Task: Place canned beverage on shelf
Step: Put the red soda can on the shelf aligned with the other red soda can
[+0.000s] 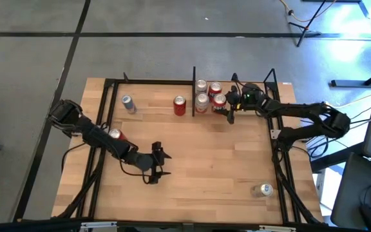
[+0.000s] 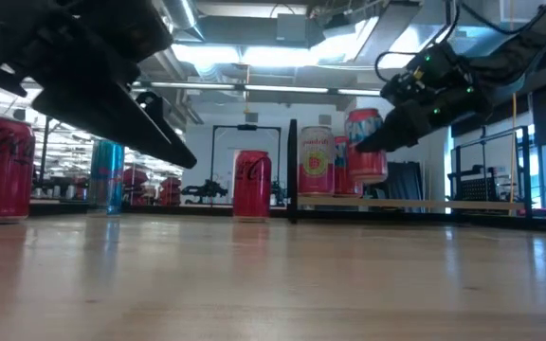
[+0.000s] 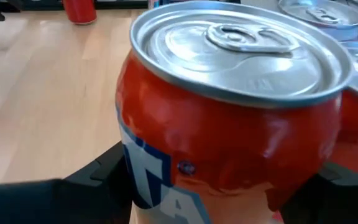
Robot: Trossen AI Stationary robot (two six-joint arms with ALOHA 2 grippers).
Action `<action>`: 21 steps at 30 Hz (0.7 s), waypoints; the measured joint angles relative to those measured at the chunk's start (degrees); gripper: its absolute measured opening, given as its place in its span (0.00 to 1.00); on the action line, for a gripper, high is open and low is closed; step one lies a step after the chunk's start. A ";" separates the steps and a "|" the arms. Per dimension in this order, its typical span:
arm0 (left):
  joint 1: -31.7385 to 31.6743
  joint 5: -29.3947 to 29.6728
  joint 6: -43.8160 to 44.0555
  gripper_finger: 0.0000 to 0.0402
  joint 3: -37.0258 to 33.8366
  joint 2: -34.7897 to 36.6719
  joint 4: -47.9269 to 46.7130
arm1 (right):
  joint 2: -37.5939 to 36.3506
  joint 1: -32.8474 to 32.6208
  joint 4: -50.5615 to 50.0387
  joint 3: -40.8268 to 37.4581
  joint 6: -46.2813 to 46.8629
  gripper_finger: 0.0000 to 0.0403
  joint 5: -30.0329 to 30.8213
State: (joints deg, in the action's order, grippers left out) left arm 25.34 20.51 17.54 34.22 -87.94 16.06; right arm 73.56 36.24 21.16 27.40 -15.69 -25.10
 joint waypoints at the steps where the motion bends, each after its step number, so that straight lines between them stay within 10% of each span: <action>1: -0.38 -0.60 -0.17 0.79 0.00 0.00 0.00 | 1.16 -0.08 1.27 0.00 -0.02 0.66 -0.02; 21: -1.27 -2.06 -1.59 0.79 0.02 0.00 0.08 | 9.59 0.27 9.96 0.02 -0.26 0.66 2.05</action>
State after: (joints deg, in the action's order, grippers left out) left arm 24.08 18.46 15.94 34.24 -87.94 16.14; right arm 83.15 36.51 31.12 27.42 -15.94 -23.06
